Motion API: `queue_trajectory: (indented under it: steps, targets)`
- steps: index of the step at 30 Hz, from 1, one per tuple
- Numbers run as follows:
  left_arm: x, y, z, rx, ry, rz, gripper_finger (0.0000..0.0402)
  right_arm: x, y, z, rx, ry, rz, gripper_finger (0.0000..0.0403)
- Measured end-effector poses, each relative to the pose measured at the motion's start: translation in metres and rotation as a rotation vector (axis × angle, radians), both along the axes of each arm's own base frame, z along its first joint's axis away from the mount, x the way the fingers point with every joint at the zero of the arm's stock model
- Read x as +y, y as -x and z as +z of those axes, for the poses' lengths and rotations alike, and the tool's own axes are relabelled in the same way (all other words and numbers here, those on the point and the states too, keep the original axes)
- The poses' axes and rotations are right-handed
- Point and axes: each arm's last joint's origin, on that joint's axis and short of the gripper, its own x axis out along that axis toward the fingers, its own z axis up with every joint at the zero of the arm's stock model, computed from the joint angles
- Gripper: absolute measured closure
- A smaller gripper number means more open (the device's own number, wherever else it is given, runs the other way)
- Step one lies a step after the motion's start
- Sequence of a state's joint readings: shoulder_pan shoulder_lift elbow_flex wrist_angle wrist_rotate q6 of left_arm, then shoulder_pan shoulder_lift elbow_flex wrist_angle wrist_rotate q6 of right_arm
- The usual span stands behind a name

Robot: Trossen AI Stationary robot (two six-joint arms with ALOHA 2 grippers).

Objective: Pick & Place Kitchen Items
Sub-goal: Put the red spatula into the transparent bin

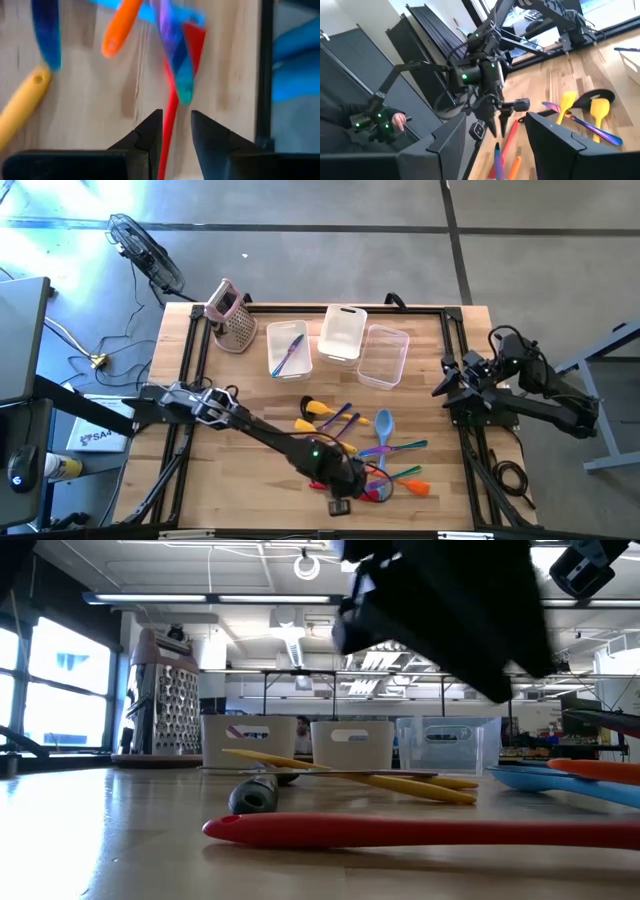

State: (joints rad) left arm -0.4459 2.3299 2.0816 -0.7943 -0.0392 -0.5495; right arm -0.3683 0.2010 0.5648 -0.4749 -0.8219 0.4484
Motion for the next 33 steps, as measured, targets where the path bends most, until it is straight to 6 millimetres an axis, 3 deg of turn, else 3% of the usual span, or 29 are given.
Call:
queue_trajectory:
  steps: [6, 33]
  targets:
    - [-0.001, -0.002, -0.011, 0.014, -0.010, -0.003, 0.0307, 0.000, 0.000, -0.001, 0.016, -0.007, 0.003, 0.0203]
    - [-0.008, -0.001, -0.008, -0.025, -0.023, -0.060, 0.0307, 0.001, 0.001, -0.004, 0.040, -0.012, 0.020, 0.0203]
